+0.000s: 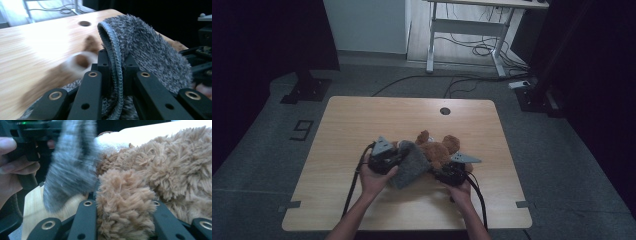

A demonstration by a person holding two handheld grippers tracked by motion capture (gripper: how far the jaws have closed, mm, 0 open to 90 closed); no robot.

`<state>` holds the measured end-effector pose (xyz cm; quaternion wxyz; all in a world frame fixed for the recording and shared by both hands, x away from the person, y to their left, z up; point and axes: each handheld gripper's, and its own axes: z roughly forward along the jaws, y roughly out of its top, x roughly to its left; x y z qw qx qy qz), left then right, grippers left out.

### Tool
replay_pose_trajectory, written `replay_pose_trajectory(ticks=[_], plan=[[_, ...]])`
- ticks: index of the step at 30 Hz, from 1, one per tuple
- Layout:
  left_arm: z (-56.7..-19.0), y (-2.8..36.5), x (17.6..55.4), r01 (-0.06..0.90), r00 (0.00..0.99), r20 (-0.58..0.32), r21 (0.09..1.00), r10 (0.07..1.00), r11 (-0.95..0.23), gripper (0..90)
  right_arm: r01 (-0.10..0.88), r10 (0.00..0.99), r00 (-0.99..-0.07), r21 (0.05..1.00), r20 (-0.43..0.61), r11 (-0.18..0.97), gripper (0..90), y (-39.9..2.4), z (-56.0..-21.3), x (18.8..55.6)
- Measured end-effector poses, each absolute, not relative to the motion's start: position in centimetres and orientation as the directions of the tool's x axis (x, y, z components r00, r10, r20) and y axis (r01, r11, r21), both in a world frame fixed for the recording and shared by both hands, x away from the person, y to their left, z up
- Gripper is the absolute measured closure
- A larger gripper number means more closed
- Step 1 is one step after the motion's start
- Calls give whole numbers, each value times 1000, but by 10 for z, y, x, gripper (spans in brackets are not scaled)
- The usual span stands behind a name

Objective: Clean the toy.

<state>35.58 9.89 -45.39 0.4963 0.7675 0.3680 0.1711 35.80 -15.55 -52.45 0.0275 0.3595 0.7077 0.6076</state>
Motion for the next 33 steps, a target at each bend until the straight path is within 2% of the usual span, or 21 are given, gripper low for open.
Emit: replay_pose_trajectory(ticks=[5, 8, 14, 22, 27, 33], plan=[[-469, 66, 369, 422, 680, -61, 848, 731, -322, 805, 475, 540, -742, 880, 398, 4, 732, -156, -524, 359], [-479, 70, 370, 432, 674, -68, 844, 736, -318, 809, 469, 546, -744, 883, 384, 19, 731, -156, -525, 358], [-480, 81, 359, 400, 684, -18, 845, 729, -354, 811, 474, 536, -750, 880, 387, 27, 730, -156, -526, 357], [-472, 114, 348, 383, 649, 9, 860, 760, -337, 810, 476, 535, -748, 879, 394, 17, 731, -157, -526, 357], [-476, 146, 348, 423, 607, -53, 866, 793, -267, 809, 475, 533, -748, 880, 396, 13, 730, -157, -526, 358], [-483, 177, 354, 476, 550, -83, 848, 831, -231, 809, 475, 532, -747, 880, 398, 10, 731, -157, -526, 358]])
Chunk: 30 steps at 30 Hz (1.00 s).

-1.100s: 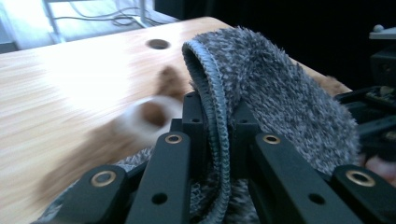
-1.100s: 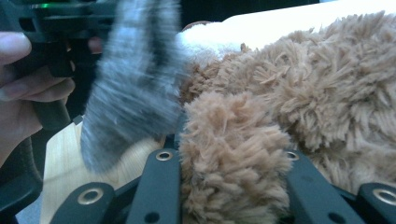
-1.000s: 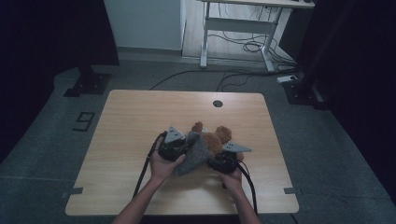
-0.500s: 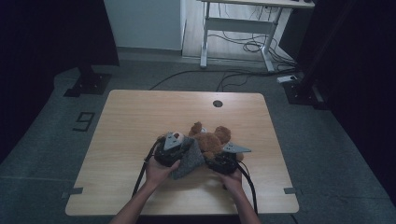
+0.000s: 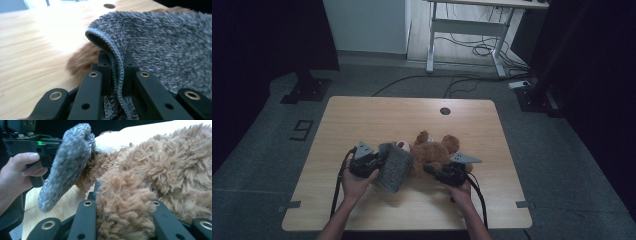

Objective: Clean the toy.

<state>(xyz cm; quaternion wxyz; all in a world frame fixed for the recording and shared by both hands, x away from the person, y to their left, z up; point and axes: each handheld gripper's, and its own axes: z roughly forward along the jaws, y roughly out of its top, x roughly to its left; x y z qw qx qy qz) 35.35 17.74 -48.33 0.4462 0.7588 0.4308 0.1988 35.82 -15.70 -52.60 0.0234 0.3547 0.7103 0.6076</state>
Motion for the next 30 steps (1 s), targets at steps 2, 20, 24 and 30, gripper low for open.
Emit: replay_pose_trajectory(ticks=[2, 20, 24, 30], plan=[[-490, 185, 356, 500, 531, -91, 836, 842, -225, 808, 478, 530, -746, 878, 403, 5, 730, -158, -526, 359], [-433, 91, 363, 382, 683, -97, 892, 724, -242, 808, 472, 535, -745, 881, 398, 3, 730, -158, -525, 360], [-449, 63, 369, 396, 697, -54, 860, 715, -321, 808, 472, 532, -747, 881, 398, 3, 730, -158, -525, 360], [-476, 71, 371, 428, 670, -61, 846, 740, -318, 810, 473, 531, -748, 881, 397, 9, 730, -158, -526, 360]])
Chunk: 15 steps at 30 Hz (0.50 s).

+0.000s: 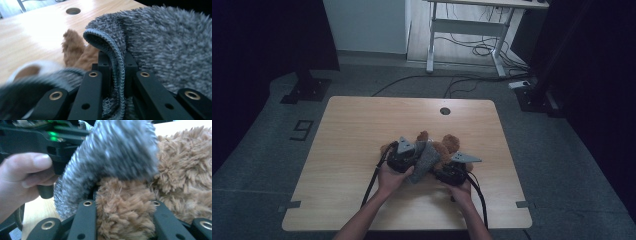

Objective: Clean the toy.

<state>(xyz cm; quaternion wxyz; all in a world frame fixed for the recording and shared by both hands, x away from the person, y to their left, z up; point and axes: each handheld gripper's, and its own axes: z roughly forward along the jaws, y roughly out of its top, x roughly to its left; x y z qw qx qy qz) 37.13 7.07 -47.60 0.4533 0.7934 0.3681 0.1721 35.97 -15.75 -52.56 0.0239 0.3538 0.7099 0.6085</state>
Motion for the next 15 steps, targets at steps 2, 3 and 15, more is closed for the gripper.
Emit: replay_pose_trajectory(ticks=[2, 3, 15], plan=[[-476, 78, 367, 418, 667, -46, 849, 744, -322, 811, 473, 531, -750, 881, 395, 12, 730, -157, -526, 359], [-475, 80, 366, 415, 666, -40, 850, 745, -325, 811, 472, 531, -750, 881, 393, 15, 730, -157, -525, 359], [-472, 133, 352, 404, 596, -15, 870, 803, -284, 808, 474, 534, -746, 881, 398, 5, 733, -157, -526, 361]])
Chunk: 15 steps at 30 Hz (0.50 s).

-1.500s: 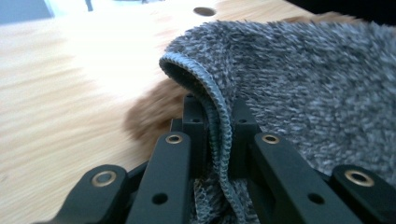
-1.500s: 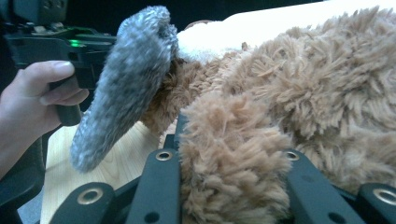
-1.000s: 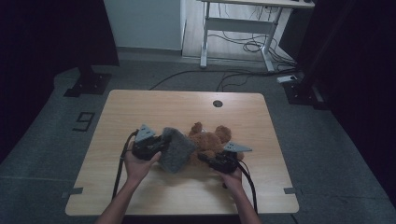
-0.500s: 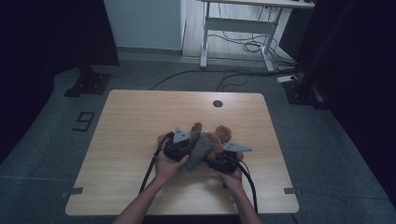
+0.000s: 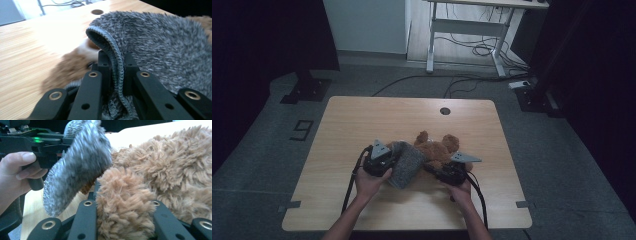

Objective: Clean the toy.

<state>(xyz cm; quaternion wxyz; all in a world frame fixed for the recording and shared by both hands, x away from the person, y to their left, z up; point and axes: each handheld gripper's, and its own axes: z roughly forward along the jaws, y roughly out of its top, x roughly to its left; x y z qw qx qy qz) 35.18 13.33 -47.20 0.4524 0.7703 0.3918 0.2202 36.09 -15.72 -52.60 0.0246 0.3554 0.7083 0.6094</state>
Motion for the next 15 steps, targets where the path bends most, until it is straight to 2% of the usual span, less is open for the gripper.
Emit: replay_pose_trajectory(ticks=[10, 15], plan=[[-492, 170, 351, 458, 522, -53, 860, 851, -227, 809, 473, 534, -745, 881, 399, 3, 733, -157, -526, 361], [-507, 180, 355, 495, 479, -30, 835, 877, -242, 810, 474, 536, -743, 880, 400, 0, 733, -157, -526, 362]])
